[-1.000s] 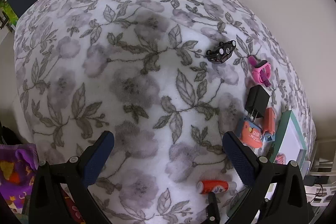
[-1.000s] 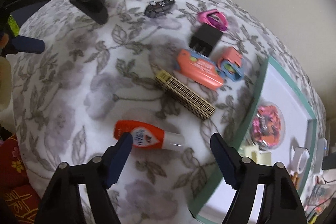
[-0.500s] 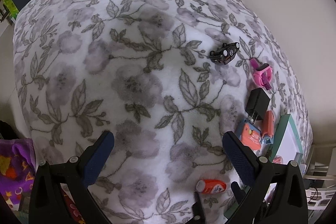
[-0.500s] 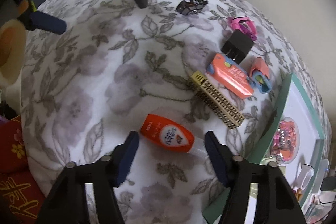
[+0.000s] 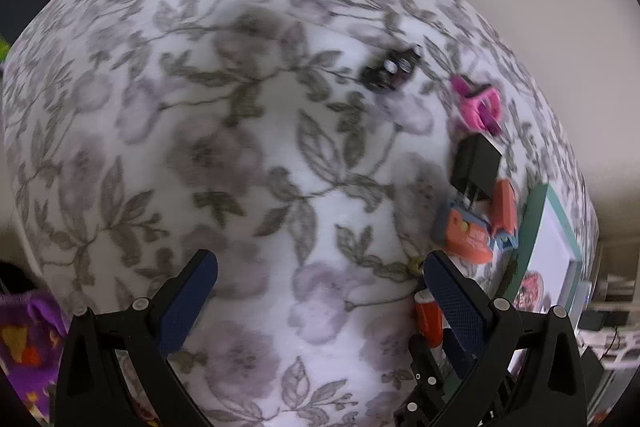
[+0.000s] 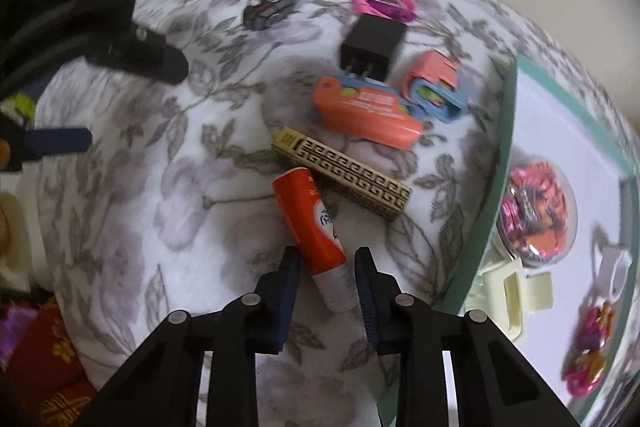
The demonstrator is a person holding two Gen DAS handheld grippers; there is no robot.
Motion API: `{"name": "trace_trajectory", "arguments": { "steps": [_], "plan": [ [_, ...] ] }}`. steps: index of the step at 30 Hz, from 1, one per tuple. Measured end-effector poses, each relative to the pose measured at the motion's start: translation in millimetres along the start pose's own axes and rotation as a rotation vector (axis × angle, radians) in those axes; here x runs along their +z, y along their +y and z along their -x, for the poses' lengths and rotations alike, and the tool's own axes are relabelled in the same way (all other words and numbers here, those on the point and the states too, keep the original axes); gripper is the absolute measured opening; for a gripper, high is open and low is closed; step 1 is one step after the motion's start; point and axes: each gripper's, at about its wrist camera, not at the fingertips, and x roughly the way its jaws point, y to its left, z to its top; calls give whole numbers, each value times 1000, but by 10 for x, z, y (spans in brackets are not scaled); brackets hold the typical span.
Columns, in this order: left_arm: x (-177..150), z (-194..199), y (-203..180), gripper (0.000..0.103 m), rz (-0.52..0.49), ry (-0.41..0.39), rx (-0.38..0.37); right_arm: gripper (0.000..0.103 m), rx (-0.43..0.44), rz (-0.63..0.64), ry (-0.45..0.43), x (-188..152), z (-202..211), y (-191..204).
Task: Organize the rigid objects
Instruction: 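Carry the orange glue bottle toward the white tray with right tool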
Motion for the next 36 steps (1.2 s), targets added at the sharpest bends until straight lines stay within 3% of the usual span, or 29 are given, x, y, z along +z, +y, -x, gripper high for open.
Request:
{"name": "trace_trajectory", "arguments": {
  "steps": [9,17,31,36],
  "plan": [
    [-73,-132,-347,103,-180,-3,19,25,49,-148,-2,-27,31,-279],
    [-72,-197,-489,103,-229,5,14,22,113,-247,-54,-14,180,-538],
    [-201,-282,-956,103,-414,-80,55,22,187,-393,-137,-82,472,-975],
    [-259,-354,-1060,102,-484,-113,100,22,172,-435,-180,-97,642,-1135]
  ]
}}
